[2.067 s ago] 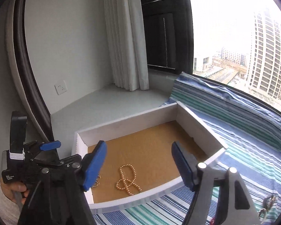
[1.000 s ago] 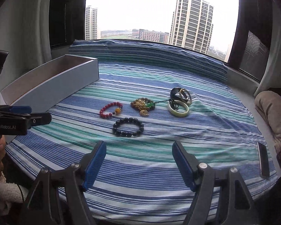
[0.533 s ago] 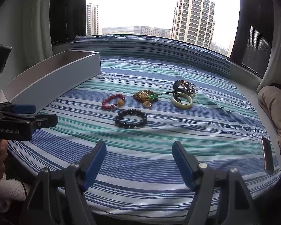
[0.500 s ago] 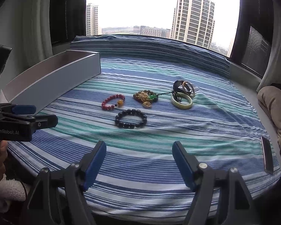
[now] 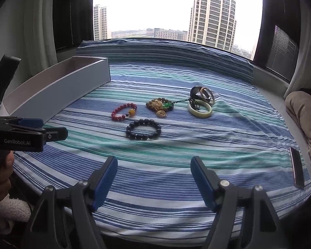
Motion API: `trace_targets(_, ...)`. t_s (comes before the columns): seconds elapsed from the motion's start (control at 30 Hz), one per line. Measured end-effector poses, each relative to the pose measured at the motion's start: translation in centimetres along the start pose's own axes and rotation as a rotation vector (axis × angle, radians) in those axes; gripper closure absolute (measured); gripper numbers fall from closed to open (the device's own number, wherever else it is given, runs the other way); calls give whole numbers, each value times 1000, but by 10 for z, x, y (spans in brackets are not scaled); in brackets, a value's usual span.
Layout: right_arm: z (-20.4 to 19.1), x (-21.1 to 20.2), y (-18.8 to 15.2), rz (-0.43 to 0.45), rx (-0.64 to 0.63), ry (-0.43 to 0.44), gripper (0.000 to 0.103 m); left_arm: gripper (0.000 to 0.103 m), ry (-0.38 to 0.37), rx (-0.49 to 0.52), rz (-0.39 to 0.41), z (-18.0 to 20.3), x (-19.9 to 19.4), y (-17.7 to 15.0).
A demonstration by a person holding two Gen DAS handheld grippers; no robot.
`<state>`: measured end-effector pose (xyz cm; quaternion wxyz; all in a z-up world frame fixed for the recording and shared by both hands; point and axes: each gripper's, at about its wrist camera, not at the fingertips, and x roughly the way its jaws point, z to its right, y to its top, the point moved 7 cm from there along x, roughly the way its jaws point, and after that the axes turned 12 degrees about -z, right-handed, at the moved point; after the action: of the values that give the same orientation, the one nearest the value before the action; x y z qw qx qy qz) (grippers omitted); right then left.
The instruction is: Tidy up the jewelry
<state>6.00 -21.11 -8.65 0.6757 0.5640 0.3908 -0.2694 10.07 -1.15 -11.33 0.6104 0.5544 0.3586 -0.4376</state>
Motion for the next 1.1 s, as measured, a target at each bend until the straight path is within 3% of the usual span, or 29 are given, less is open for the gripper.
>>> trace_targets(0.3, 15, 16, -13, -52, 61, 20, 29, 6, -1, 17, -19, -2, 16, 14)
trace_targets(0.53, 17, 18, -14, -53, 70, 31, 29, 8, -39, 106, -52, 18, 35, 62)
trace_targets(0.63, 17, 19, -15, -54, 74, 40, 29, 15, -53, 181, -55, 38, 45, 86)
trace_targets(0.77, 19, 17, -18, -51, 85, 43, 29, 41, -57, 309, -84, 67, 74, 106)
trace_targets(0.8, 20, 16, -19, -50, 89, 43, 29, 52, -37, 330, -95, 70, 84, 109)
trace_targets(0.87, 22, 16, -20, -51, 96, 45, 29, 63, -3, 357, -111, 73, 102, 114)
trace_targets(0.97, 23, 16, -24, -54, 101, 47, 29, 67, 14, 335, -135, 68, 124, 120)
trace_targets(1.1, 27, 18, -25, -62, 107, 49, 29, 67, -28, 324, -146, 68, 132, 122)
